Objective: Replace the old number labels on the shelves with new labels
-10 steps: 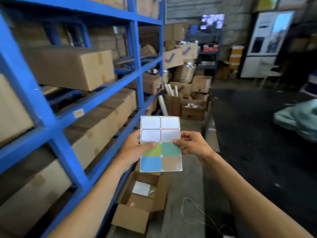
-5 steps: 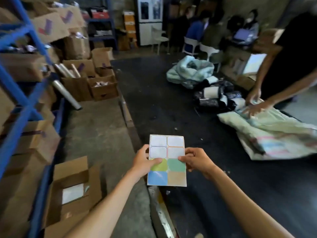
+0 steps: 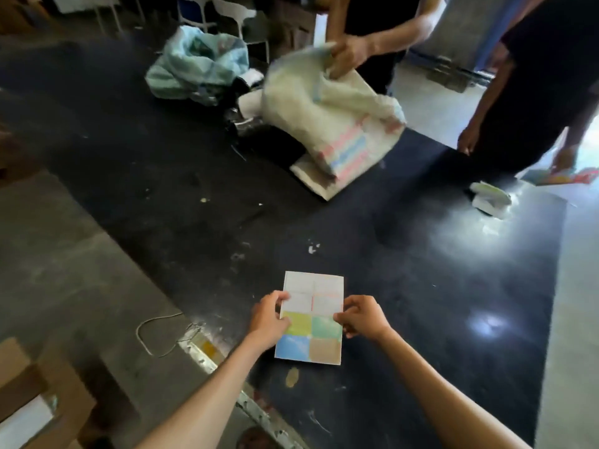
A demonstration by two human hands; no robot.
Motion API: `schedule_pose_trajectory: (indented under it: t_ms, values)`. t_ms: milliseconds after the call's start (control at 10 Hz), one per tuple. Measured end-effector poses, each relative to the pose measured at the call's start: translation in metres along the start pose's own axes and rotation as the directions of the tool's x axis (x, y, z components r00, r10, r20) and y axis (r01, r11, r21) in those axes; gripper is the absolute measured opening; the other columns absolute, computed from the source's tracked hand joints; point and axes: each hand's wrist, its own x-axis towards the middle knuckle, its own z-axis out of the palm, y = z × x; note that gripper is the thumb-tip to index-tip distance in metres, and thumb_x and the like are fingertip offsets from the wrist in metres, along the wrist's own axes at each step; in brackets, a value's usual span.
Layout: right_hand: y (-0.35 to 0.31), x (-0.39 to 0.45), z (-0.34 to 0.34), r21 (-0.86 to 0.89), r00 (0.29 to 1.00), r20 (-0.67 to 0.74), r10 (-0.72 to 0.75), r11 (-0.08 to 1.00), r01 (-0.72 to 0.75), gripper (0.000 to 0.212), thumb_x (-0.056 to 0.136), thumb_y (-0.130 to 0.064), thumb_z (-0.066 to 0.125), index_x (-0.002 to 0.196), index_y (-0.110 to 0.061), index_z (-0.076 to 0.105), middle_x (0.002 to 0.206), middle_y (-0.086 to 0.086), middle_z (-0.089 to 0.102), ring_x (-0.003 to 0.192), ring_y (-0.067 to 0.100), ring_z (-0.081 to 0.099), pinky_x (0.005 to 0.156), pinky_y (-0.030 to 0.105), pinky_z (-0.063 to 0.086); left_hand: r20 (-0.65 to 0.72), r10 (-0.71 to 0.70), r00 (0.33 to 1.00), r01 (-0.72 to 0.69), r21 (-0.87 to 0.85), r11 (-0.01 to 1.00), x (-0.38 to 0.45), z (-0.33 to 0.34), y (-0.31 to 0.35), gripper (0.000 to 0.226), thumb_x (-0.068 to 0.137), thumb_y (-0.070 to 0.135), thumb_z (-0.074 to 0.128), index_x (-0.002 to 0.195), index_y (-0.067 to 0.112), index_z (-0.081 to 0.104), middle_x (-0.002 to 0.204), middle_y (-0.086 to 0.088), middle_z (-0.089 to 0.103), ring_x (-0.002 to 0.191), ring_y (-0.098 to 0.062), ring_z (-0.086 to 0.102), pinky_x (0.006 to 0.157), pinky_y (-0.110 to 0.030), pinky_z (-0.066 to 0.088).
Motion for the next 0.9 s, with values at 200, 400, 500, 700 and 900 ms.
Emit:
schedule_pose_trajectory:
  t_ms: [200,400,500,700,900]
  values:
    - [0.043,-0.001,0.008,-0.018,0.983,-0.134,0.123,0.992,-0.126,0.013,0.078,0.001,0.069,0.083,-0.009,0.063,0.067,0.01,0.067,0.056,0.023,0.061,0.062,0.042,0.062,0.21,-0.001,0.978,-0.04,0.19,0.981,0.006,0.036,-0.001,0.058,0.09,0.012,0.065,0.145,0.01,0.044,0.15,-0.007,0.042,0.135,-0.025,0.047,0.111,-0.028,0.036]
    - [0.058,0.002,0.02,0.032,0.977,-0.171,0.126,0.992,-0.122,0.034,0.074,0.002,0.068,0.106,-0.006,0.064,0.078,0.011,0.073,0.057,0.017,0.064,0.063,0.037,0.063,0.324,-0.015,0.946,-0.115,0.378,0.918,0.016,0.052,-0.019,0.065,0.091,0.03,0.063,0.148,0.011,0.038,0.167,0.002,0.007,0.146,-0.032,0.022,0.115,-0.031,0.025]
    - [0.063,0.004,0.024,0.001,0.979,-0.185,0.082,0.996,-0.084,0.046,0.075,-0.003,0.072,0.12,-0.005,0.062,0.087,0.003,0.063,0.074,0.019,0.066,0.072,0.039,0.062,0.312,-0.017,0.95,-0.111,0.387,0.915,0.017,0.055,-0.025,0.07,0.091,0.032,0.062,0.152,0.018,0.032,0.168,0.004,-0.003,0.15,-0.034,0.01,0.118,-0.035,0.022]
    - [0.044,0.012,0.021,-0.169,0.983,-0.183,0.007,0.985,-0.039,0.062,0.081,-0.021,0.074,0.136,-0.014,0.047,0.123,0.01,0.051,0.109,0.023,0.058,0.095,0.033,0.049,0.228,0.0,0.974,-0.053,0.227,0.973,0.014,0.027,-0.025,0.068,0.089,0.022,0.067,0.15,0.022,0.037,0.167,-0.008,0.008,0.152,-0.026,0.018,0.119,-0.03,0.02]
    - [-0.057,0.025,0.039,-0.236,0.948,-0.063,-0.311,0.928,0.288,0.05,0.083,-0.019,0.075,0.13,-0.014,0.057,0.104,0.008,0.06,0.095,0.017,0.057,0.085,0.023,0.041,-0.099,0.052,0.994,-0.029,0.222,0.975,0.003,-0.073,-0.033,0.059,0.09,0.017,0.066,0.145,0.015,0.045,0.157,-0.011,0.033,0.147,-0.024,0.032,0.119,-0.029,0.024]
